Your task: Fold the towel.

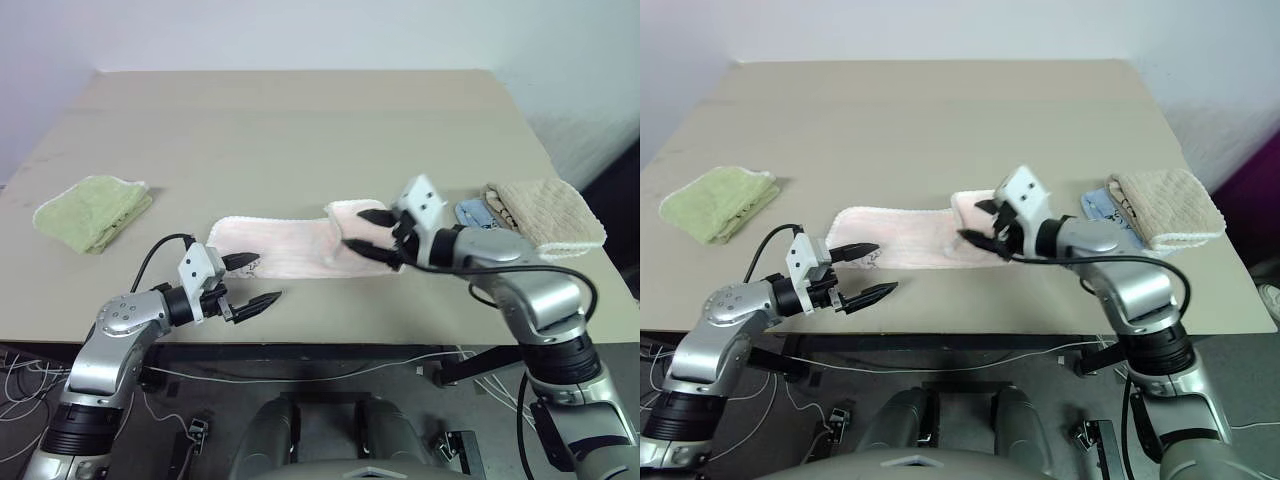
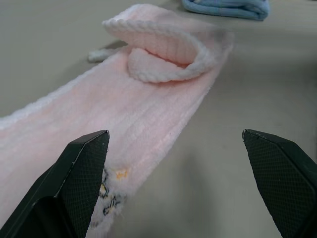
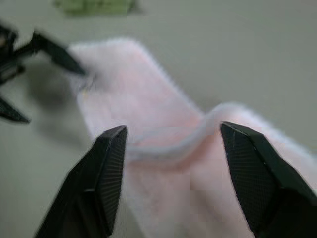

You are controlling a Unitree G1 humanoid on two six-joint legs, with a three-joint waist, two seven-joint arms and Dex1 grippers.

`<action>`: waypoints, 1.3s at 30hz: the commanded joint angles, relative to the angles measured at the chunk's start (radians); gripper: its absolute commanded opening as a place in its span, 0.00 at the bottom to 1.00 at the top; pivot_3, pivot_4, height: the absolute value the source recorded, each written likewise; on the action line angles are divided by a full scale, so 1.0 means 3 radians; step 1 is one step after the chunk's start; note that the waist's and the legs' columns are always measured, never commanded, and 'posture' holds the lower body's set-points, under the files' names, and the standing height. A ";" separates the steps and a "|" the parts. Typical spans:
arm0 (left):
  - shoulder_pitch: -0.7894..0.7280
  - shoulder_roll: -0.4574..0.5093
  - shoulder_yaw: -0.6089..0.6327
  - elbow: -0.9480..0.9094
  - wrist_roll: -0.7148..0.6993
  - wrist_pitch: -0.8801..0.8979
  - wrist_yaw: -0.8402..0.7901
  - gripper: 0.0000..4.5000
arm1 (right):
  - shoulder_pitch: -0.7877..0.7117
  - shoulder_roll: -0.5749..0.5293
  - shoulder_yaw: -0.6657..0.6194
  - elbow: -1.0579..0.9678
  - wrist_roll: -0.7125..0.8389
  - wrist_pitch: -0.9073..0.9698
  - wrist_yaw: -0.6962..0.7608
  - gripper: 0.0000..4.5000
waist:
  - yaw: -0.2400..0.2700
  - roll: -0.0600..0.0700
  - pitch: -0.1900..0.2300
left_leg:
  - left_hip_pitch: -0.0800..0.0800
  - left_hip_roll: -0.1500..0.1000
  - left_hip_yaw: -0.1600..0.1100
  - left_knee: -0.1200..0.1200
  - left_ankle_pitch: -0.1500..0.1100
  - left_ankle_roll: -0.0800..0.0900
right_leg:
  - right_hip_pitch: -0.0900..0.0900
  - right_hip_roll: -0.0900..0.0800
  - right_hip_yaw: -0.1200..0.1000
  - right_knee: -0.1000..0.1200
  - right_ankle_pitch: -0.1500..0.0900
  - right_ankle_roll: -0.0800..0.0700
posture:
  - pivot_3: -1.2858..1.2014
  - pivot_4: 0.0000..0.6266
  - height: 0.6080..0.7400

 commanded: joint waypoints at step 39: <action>0.1010 -0.0980 0.0908 -0.1384 -0.1587 0.1335 0.2079 1.00 | -0.0011 0.0224 0.0199 0.0746 -0.0587 -0.1562 0.0729 0.01 | -0.0007 0.0000 -0.0002 | 0.0005 0.0000 -0.0001 -0.0001 0.0000 -0.0001 | 0.0004 0.0003 0.0000 0.0001 0.0000 0.0000 | 0.52 0.24 1.00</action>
